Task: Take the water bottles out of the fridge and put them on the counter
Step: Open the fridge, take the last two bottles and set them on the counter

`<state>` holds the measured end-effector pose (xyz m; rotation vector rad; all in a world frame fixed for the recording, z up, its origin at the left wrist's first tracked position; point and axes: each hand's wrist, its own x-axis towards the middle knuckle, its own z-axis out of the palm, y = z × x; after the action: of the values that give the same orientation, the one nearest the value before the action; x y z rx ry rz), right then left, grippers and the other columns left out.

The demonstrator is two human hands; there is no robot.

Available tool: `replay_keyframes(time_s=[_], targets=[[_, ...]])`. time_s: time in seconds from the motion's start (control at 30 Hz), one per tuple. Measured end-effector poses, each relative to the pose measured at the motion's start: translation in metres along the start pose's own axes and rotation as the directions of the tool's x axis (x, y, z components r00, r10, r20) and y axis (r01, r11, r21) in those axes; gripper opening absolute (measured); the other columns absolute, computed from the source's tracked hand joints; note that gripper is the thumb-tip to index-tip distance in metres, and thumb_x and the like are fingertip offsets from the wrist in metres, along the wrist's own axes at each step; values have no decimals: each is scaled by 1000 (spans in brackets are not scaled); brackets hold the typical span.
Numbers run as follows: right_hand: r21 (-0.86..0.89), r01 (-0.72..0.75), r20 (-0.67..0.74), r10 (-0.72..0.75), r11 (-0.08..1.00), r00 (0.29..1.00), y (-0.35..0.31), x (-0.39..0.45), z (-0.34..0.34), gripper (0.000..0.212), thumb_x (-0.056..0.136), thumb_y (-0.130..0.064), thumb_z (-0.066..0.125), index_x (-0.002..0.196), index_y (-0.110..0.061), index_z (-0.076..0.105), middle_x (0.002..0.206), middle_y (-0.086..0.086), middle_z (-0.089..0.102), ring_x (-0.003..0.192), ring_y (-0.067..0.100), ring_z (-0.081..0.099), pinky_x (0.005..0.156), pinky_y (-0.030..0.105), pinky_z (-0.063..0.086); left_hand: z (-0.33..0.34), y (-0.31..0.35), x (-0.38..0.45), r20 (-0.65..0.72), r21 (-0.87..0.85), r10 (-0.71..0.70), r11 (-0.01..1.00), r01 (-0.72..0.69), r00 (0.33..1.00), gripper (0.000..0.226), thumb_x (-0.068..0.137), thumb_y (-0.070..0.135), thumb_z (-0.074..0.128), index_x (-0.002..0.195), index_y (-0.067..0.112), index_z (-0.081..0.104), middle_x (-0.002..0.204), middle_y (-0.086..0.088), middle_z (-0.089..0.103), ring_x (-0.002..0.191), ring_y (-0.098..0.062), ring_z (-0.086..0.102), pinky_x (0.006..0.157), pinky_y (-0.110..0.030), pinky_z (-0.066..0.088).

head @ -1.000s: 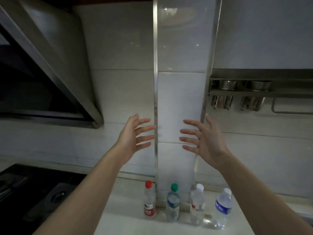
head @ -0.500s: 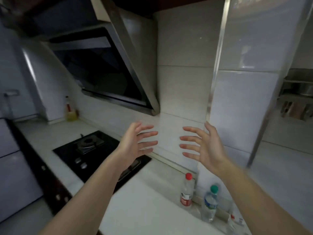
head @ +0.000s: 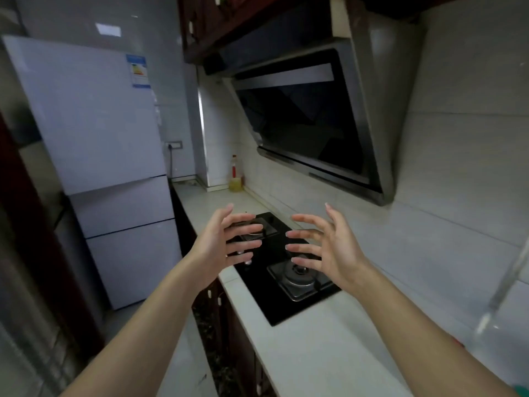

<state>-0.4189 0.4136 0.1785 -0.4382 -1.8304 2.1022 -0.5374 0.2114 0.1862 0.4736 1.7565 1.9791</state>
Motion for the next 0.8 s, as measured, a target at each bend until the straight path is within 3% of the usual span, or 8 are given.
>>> replay_keyframes(time_s=[0.4, 0.6, 0.8], targets=[[-28, -28, 182, 33, 999, 983, 18, 115, 195, 61, 99, -67, 31, 116, -27, 75, 114, 12, 76, 103, 31, 74, 95, 53, 57, -198, 30, 37, -213, -4, 44, 999, -45, 976, 52, 100, 55, 39, 121, 20, 69, 115, -3, 77, 101, -29, 75, 86, -44, 56], [-27, -22, 265, 29, 999, 964, 28, 160, 294, 61, 99, -66, 32, 113, -27, 77, 109, 10, 77, 96, 28, 76, 75, 40, 61, -297, 41, 53, -286, -3, 65, 998, -68, 956, 51, 99, 56, 41, 118, 20, 71, 114, -3, 78, 101, -30, 75, 84, -43, 56], [-34, -51, 307, 59, 998, 950, 46, 193, 365, 60, 101, -63, 33, 117, -23, 75, 115, 14, 74, 100, 32, 73, 94, 51, 58, -371, 42, 70, -349, -40, 54, 997, -72, 936, 52, 98, 56, 42, 119, 18, 71, 114, -5, 77, 101, -31, 75, 83, -42, 56]])
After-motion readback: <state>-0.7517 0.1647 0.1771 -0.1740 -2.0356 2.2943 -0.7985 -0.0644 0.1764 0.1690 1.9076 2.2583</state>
